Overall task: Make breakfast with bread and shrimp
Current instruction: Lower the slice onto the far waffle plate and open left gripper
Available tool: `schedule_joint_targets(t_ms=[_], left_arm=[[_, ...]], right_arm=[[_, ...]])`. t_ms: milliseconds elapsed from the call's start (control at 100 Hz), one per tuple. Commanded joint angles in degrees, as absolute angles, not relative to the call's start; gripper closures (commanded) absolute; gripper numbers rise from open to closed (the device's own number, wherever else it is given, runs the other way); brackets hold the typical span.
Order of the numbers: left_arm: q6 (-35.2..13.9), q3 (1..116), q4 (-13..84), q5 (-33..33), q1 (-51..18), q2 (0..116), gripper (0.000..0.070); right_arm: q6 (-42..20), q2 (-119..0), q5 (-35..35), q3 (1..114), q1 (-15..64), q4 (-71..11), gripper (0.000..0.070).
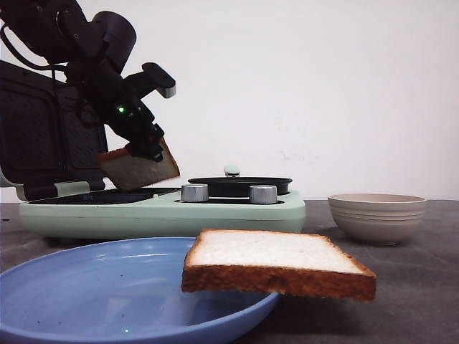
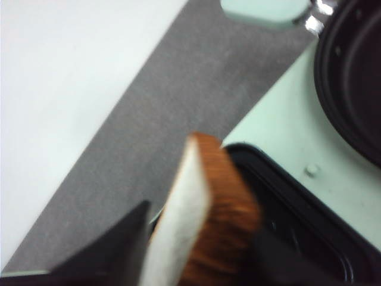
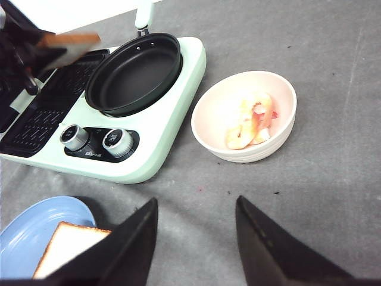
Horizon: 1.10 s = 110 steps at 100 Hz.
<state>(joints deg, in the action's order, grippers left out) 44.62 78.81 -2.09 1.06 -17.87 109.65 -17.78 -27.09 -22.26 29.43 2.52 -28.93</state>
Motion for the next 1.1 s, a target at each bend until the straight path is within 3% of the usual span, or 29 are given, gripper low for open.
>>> schedule_joint_targets(t_ms=[0,160,340,510,710,1090], left_arm=[[44.21,80.20,-2.26,0.34,-18.00,111.04,0.0361],[43.68,80.20,-0.75,-0.05,-18.02,111.04,0.0344],[38.94,80.20,1.39,-0.03,-18.02,111.04,0.0344],[37.76,80.20,4.34,-0.03,-18.04,111.02,0.0340],[34.72,80.20,7.01,-0.03,-18.22,110.48,0.0223],[33.12,80.20,11.31,-0.23,-18.46,107.63,0.0217]], right_arm=[[-16.86,-27.22,-22.04,30.33,2.59,-28.42,0.0446],[-16.84,-27.22,-22.04,30.33,2.59,-28.42,0.0446],[-16.21,-27.22,-22.04,30.33,2.59,-28.64,0.0446],[-16.05,-27.22,-22.04,30.33,2.59,-29.23,0.0446],[-16.05,-27.22,-22.04,30.33,2.59,-29.26,0.0446],[-16.05,-27.22,-22.04,30.33,2.59,-29.26,0.0446]])
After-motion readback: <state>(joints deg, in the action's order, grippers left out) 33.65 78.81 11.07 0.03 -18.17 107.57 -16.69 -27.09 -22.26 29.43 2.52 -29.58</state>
